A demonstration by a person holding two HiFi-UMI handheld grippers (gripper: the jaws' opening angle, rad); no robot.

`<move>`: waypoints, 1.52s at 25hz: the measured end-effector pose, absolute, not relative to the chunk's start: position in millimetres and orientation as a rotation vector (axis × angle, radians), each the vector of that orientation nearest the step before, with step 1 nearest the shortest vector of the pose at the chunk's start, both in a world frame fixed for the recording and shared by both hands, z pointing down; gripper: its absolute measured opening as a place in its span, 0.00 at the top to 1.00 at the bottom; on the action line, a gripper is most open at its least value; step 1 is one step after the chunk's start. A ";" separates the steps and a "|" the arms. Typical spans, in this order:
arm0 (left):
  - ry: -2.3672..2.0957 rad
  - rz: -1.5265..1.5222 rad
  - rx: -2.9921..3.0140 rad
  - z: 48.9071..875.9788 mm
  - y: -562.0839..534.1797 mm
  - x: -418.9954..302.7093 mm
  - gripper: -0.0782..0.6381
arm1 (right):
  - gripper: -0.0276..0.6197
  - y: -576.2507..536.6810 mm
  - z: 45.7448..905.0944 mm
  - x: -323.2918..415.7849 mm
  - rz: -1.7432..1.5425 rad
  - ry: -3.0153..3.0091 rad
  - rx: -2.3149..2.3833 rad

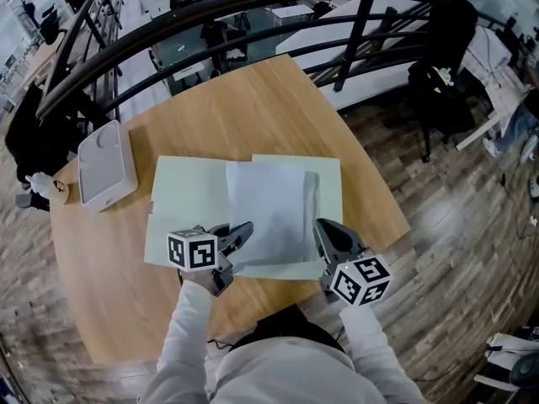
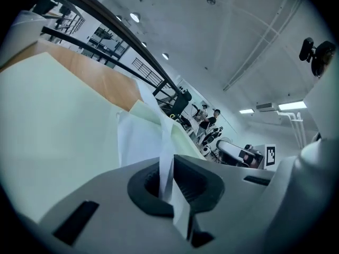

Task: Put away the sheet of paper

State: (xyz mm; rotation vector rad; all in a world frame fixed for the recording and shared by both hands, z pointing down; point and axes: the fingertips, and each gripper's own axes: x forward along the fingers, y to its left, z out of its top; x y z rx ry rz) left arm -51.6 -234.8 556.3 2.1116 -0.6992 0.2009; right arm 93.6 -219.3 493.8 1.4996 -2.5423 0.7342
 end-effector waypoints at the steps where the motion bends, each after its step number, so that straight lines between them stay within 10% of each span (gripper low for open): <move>1: -0.707 0.208 2.100 558.7 -235.1 -53.1 0.87 | 0.91 -219.1 493.9 93.1 0.736 -2.543 1.499; 38: -0.762 0.352 1.979 599.3 -240.9 -37.6 0.87 | 0.91 -213.4 496.6 104.9 0.759 -2.552 1.495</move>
